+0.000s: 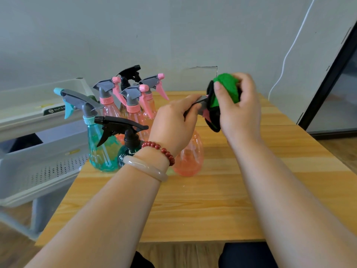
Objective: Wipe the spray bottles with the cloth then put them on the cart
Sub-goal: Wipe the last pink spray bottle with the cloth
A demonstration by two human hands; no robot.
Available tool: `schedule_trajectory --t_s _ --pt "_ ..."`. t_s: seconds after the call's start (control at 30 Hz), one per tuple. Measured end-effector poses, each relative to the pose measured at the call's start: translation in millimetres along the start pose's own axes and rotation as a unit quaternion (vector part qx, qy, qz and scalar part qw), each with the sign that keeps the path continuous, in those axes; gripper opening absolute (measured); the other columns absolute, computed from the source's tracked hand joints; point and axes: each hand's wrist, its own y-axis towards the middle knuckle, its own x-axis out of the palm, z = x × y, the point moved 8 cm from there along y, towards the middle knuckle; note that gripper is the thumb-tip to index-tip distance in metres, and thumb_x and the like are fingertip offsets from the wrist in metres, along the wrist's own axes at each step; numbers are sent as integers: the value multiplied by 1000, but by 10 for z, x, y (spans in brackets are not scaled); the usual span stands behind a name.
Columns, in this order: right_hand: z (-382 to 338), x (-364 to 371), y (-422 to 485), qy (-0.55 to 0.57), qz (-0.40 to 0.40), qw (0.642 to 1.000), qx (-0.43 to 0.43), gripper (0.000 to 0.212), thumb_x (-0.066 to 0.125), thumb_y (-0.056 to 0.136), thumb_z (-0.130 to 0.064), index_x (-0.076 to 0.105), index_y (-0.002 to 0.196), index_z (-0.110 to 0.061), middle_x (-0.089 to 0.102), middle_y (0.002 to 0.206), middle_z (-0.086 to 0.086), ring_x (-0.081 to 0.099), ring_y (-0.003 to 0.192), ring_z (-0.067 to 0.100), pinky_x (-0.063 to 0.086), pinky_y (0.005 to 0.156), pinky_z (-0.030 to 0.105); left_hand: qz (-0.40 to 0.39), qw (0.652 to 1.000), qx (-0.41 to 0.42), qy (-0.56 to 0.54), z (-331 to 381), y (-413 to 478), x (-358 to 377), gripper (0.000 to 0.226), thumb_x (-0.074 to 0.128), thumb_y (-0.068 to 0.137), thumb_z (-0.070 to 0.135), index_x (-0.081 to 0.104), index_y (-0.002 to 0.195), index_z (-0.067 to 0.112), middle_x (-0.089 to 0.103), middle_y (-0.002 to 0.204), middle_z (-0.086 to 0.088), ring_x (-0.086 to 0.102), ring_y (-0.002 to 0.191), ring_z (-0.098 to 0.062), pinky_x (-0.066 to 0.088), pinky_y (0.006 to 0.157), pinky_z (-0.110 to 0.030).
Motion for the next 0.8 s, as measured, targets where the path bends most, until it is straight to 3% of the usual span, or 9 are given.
schedule_trajectory --t_s 0.13,0.23,0.37,0.4,0.5,0.6,0.63,0.7,0.8 --pt "113 205 -190 27 -71 997 -4 25 53 94 -37 62 118 -33 67 110 -5 65 102 16 55 87 45 5 1000 8 -14 9 -31 -3 28 52 100 21 68 122 21 72 90 7 64 73 -11 55 70 -34" --pt "158 115 -259 43 -31 999 11 28 54 97 -28 64 122 -26 69 116 -7 63 110 9 54 93 39 6 1000 9 -16 11 -29 14 28 52 100 21 68 122 22 71 88 8 63 70 -10 55 69 -34" --pt "323 40 -280 44 0 995 92 12 57 98 -21 69 96 -26 68 77 -16 62 74 5 52 72 33 14 1000 15 -18 4 -30 -17 29 53 100 19 68 124 24 67 84 13 58 70 -3 53 69 -24" --pt "340 24 -254 25 -1 995 97 10 58 97 -22 67 95 -26 66 76 -16 60 72 6 49 69 31 16 1000 19 -17 15 -34 -22 29 53 100 18 68 124 24 64 82 17 56 69 1 51 68 -20" --pt "270 -91 -155 -55 26 996 64 8 57 96 -21 63 102 -23 64 93 -8 57 87 8 39 71 17 18 999 21 -17 31 -36 -25 28 54 100 17 69 121 25 56 73 30 54 67 11 41 61 -7" --pt "175 -68 -101 -37 27 998 46 17 53 96 -26 66 103 -18 55 107 0 50 90 -9 32 78 0 13 1000 8 -10 8 -31 -11 29 54 100 17 69 122 28 53 71 31 54 65 8 41 59 -9" --pt "129 -32 -119 -11 19 999 39 18 52 94 -30 67 98 -21 56 106 -1 51 92 -14 35 83 1 11 1000 7 -9 3 -31 -11 29 54 100 18 68 123 28 55 72 28 54 65 4 44 61 -12" --pt "141 -2 -157 39 23 998 44 16 56 88 -35 67 97 -28 64 103 -5 60 98 -3 49 90 22 6 1000 4 -7 -11 -32 -7 30 53 101 20 66 127 24 61 78 18 57 69 -4 50 68 -20" --pt "218 36 -160 109 21 989 94 23 68 81 -36 60 103 -40 64 101 -6 65 96 16 56 79 35 2 1000 1 -17 -33 -23 25 32 52 101 21 65 130 21 70 89 6 60 74 -9 53 72 -26"
